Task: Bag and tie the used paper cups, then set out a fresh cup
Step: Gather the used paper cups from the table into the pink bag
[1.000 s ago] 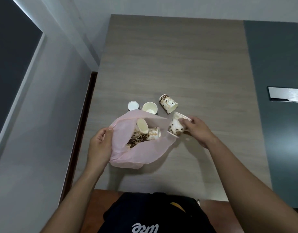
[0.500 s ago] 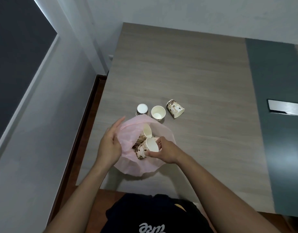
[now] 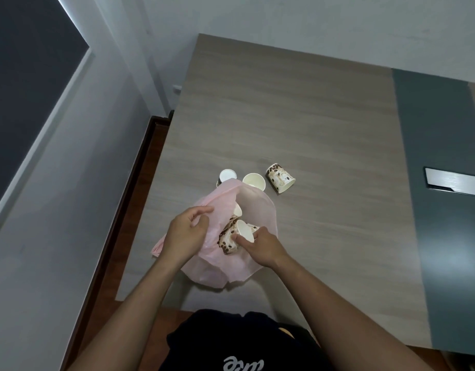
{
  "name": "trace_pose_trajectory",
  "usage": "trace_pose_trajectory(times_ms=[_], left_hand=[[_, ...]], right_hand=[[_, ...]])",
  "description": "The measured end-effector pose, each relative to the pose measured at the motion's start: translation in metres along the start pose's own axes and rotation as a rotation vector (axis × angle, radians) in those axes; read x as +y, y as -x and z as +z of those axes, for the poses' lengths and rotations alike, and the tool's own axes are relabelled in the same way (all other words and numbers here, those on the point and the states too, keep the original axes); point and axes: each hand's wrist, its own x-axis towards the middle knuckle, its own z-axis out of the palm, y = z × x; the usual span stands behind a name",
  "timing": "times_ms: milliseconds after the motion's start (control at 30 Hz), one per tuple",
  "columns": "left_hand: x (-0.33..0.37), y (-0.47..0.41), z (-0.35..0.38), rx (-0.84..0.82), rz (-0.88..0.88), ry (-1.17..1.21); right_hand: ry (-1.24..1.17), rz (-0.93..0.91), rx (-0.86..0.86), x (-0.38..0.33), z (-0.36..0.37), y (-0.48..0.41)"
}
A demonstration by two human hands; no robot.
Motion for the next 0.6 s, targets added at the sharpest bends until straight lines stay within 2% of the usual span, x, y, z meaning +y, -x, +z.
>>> trace_pose_trajectory(times_ms=[133,267,367,500,600], left_hand=[[-0.003,-0.012,0.000,0.015,-0.012,-0.058],[-0.005,-0.023,0.000,0.044,-0.032,-0.141],[-0.007,-0.029,0.001,0.056,-0.086,-0.174],[-0.009,-0.038,0.001,0.054,-0.159,-0.204],[-0.010,-0.042,0.000,0.055,-0.188,-0.211]], right_hand=[[0.140,-0.056,-0.012,-0.009,0.001,-0.002],[0.300,-0.072,0.087,-0.023,-0.019,-0.019],[0.222,-0.139,0.174,-0.040,-0.051,-0.029],[0.090,-0.197,0.393,-0.056,-0.087,-0.050],[0.054,-0.238,0.402,-0.055,-0.096,-0.074]])
